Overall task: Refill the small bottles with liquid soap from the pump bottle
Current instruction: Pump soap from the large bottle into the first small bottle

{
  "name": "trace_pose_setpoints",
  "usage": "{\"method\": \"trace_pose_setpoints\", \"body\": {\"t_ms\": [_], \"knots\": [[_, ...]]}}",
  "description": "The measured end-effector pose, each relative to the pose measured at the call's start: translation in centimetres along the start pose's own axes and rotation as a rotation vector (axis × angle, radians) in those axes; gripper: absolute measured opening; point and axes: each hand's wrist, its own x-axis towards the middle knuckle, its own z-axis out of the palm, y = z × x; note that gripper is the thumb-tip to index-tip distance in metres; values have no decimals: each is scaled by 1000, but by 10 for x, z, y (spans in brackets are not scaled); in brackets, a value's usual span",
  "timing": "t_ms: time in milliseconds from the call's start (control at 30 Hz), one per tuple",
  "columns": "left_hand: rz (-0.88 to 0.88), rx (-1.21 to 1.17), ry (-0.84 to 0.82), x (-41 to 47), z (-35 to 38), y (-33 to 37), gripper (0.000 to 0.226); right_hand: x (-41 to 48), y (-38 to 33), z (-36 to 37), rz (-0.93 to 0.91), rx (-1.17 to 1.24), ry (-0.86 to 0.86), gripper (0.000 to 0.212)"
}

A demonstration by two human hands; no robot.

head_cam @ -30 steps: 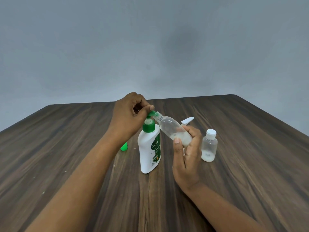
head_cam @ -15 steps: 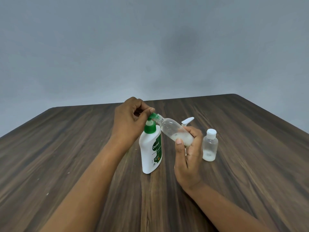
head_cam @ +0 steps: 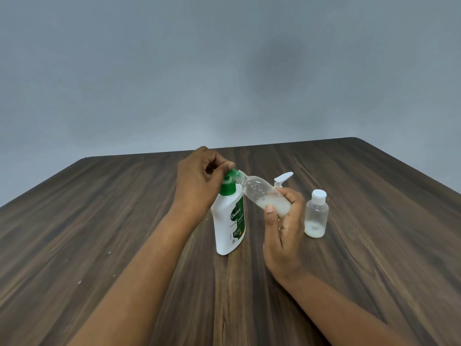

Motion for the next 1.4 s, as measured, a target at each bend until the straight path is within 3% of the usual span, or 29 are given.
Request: {"method": "trace_pose_setpoints", "body": {"t_ms": [333, 600, 1233, 1400], "knots": [[105, 176, -164, 21, -15, 12, 31, 3, -4, 1, -36, -24, -26, 25], [72, 34, -87, 4, -4, -4, 12, 1, -1, 0, 1, -4, -3, 24], [99, -55, -42, 1, -2, -9, 13, -1, -3, 0, -3, 6, -27, 25], [155, 56, -94, 16, -10, 0, 12, 2, -4, 2, -19, -6, -33, 24]]}}
